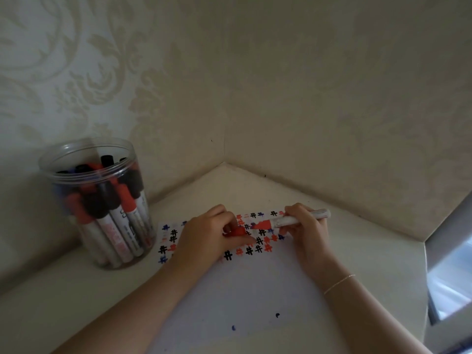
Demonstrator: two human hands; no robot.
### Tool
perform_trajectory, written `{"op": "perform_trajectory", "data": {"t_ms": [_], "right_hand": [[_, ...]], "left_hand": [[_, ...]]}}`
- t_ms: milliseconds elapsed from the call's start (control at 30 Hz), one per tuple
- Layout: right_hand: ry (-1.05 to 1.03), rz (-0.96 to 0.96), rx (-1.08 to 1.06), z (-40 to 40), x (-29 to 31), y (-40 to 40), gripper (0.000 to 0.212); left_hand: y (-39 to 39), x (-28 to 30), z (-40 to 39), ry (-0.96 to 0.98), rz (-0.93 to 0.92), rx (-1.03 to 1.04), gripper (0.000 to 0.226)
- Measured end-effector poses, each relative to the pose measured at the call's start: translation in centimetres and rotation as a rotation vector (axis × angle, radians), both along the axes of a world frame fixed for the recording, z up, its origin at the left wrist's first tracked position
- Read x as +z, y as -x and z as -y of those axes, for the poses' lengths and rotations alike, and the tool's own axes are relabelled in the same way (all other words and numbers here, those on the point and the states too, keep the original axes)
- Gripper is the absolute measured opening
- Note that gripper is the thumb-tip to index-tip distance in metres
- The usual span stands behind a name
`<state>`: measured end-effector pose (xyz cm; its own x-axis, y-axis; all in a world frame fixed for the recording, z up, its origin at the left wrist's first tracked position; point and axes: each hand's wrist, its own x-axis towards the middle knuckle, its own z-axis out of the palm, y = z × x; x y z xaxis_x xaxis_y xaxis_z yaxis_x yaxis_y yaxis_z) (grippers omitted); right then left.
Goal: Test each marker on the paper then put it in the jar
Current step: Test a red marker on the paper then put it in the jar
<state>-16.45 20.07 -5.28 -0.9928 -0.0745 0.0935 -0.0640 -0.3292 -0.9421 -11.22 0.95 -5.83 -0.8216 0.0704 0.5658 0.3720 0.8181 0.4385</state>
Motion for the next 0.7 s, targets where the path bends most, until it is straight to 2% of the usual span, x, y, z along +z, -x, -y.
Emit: {"op": "perform_trajectory", "data": {"t_ms": [200, 333, 433, 500, 600, 700], "right_hand": [[-0.038, -0.033, 0.037, 0.2, 0.3, -0.5, 0.028], [-0.262, -0.092, 0.082, 0.5, 0.1, -0.8, 0.024], [-0.375, -0.147, 0.112, 0.7, 0.3, -1.2, 0.022], [-0.364, -0.149, 0.135, 0.6, 0.6, -1.3, 0.022], [-0.32, -0.134, 0.138, 0.6, 0.8, -1.5, 0.032], [-0.096, -0.064, -0.108, 0.2, 0.8, -0.9, 0.034]], "left_hand": [[-0.1, 0.1, -0.2, 0.022, -0.064, -0.018, 0.052], [-0.1, 0.1, -0.6, 0.099, -0.121, -0.048, 0.055], [-0.3, 0.0, -1.0, 0.116, -0.086, -0.121, 0.054], [-0.4, 0.0, -1.0, 0.027, 0.005, -0.165, 0.051], [-0.6, 0.0, -1.1, -0.13, 0.157, -0.235, 0.036], [-0.8, 0.0, -1.5, -0.183, 0.198, -0.238, 0.034]]}}
